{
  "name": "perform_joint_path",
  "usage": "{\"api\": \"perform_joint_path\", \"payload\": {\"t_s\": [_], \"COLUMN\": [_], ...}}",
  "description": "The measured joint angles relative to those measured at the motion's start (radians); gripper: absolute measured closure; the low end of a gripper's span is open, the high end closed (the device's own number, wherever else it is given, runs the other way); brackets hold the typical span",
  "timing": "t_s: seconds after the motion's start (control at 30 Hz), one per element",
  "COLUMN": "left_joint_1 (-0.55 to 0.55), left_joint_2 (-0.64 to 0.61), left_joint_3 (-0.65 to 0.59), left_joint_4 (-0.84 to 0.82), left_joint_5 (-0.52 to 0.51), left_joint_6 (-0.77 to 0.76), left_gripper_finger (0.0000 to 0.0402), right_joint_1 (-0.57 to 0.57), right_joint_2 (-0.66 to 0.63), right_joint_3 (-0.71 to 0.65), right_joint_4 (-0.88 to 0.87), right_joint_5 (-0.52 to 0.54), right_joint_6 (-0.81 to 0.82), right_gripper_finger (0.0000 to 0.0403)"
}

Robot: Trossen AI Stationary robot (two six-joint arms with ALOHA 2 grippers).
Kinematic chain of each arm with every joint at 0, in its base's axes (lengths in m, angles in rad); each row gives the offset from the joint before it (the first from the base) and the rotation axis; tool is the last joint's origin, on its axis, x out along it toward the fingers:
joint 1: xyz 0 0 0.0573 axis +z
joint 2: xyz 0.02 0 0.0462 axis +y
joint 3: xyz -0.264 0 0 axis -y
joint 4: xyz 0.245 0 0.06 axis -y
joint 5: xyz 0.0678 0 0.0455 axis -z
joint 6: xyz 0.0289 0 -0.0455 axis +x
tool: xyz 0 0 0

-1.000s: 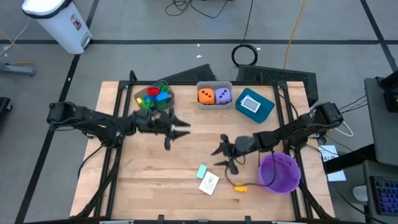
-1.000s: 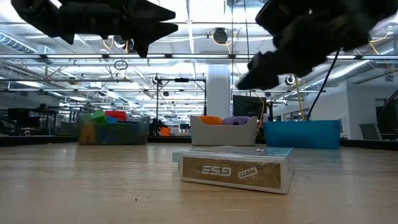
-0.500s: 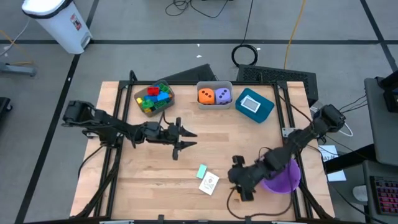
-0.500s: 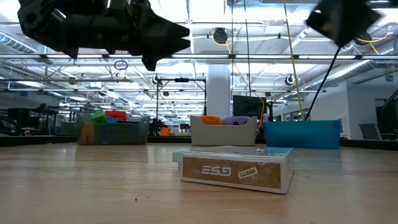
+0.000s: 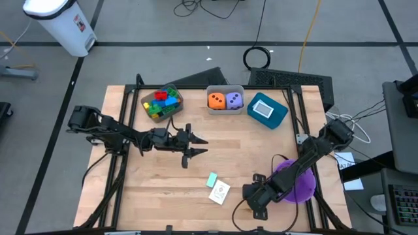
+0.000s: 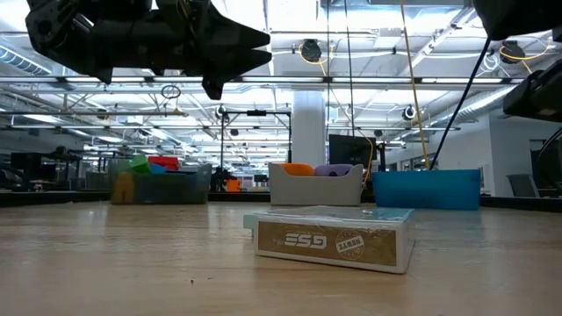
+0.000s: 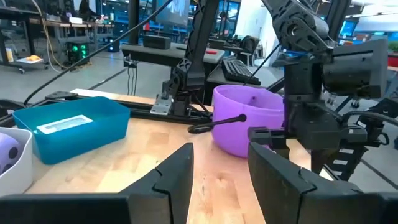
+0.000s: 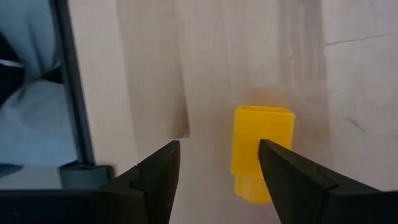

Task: Pick & Place Toys
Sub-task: Put the yellow gamepiece into the black bin

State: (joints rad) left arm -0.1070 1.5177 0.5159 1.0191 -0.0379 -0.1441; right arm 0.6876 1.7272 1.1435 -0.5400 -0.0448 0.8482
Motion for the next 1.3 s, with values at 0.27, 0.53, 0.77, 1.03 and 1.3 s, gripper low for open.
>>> {"api": "perform_joint_path", "payload": {"t_s": [0.27, 0.53, 0.77, 1.03, 1.3], "left_joint_1": [-0.001, -0.001, -0.001, -0.001, -0.001], "left_joint_2": [0.0, 0.0, 0.0, 0.0, 0.0], "left_joint_3": [0.0, 0.0, 0.0, 0.0, 0.0], "left_joint_4": [-0.006, -0.006, -0.014, -0.028, -0.03], "left_joint_5": [0.002, 0.002, 0.002, 0.002, 0.002], "left_joint_6": [-0.016, -0.017, -0.019, -0.019, -0.016], "left_gripper_finger": [0.0245, 0.0245, 0.0245, 0.0245, 0.0245], "right_joint_1": [-0.008, -0.081, -0.216, -0.271, -0.261], "right_joint_2": [-0.009, -0.009, -0.007, -0.039, -0.051], "right_joint_3": [-0.002, -0.003, -0.005, -0.005, -0.02], "right_joint_4": [-0.045, -0.117, -0.161, -0.163, -0.174], "right_joint_5": [0.09, 0.202, 0.251, 0.253, 0.255], "right_joint_6": [-0.039, -0.172, -0.342, -0.418, -0.467], "right_gripper_finger": [0.0191, 0.0191, 0.0191, 0.0191, 0.0191]}}
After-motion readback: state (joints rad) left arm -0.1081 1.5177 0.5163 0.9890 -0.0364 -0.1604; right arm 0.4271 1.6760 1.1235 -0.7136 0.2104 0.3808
